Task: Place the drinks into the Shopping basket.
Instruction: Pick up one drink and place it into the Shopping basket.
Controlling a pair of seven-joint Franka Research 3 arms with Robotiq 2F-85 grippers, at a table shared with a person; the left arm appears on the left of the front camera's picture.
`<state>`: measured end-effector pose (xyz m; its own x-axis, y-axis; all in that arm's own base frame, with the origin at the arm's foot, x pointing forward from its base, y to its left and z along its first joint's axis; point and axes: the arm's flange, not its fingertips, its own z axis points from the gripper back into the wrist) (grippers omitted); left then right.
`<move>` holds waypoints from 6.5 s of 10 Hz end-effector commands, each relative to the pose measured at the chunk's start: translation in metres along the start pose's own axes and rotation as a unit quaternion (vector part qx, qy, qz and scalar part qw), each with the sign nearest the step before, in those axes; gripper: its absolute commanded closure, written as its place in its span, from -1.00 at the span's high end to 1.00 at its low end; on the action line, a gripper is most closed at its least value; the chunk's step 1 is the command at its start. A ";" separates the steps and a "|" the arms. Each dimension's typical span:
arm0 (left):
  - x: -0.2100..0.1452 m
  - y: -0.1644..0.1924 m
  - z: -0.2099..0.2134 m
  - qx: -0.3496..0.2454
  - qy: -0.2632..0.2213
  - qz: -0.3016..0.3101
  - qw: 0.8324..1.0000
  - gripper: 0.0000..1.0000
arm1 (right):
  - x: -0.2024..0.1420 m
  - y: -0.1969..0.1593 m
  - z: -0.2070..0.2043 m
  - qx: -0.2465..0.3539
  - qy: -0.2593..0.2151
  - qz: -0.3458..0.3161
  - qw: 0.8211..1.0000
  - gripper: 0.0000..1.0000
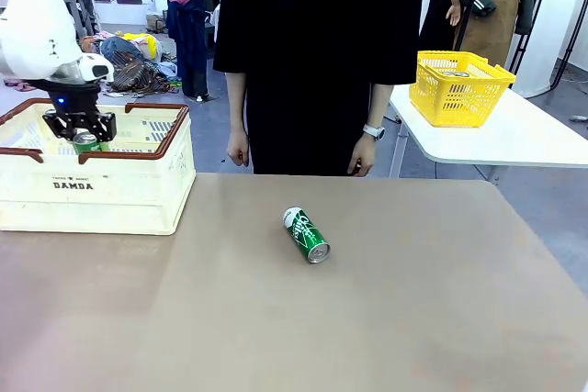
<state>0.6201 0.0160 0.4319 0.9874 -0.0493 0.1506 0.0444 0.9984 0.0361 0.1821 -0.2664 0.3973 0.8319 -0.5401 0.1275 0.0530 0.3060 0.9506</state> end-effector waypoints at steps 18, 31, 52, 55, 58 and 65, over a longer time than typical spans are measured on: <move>-0.158 -0.008 0.243 -0.178 -0.010 -0.101 0.979 1.00 | 0.003 0.002 -0.001 0.013 -0.008 0.012 1.000 1.00; -0.331 0.100 0.162 -0.421 -0.107 0.037 0.900 1.00 | 0.003 0.002 -0.001 0.013 -0.008 0.012 1.000 1.00; -0.331 0.100 0.162 -0.421 -0.107 0.037 0.900 1.00 | 0.003 0.002 -0.001 0.013 -0.008 0.012 1.000 1.00; -0.278 0.030 0.209 -0.369 -0.053 0.017 0.928 1.00 | 0.003 0.002 -0.001 0.013 -0.008 0.012 1.000 1.00; -0.190 -0.119 0.221 -0.263 0.037 -0.028 0.964 1.00 | 0.003 0.002 -0.001 0.013 -0.008 0.012 1.000 1.00; -0.171 -0.333 0.118 -0.125 0.071 -0.079 0.986 1.00 | 0.003 0.002 -0.001 0.013 -0.008 0.012 1.000 1.00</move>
<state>0.4122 -0.3069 0.5127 0.9729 -0.2200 0.0719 0.2305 0.9488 -0.2160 0.1830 -0.2663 0.3979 0.8285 -0.5447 0.1297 0.0491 0.3015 0.9522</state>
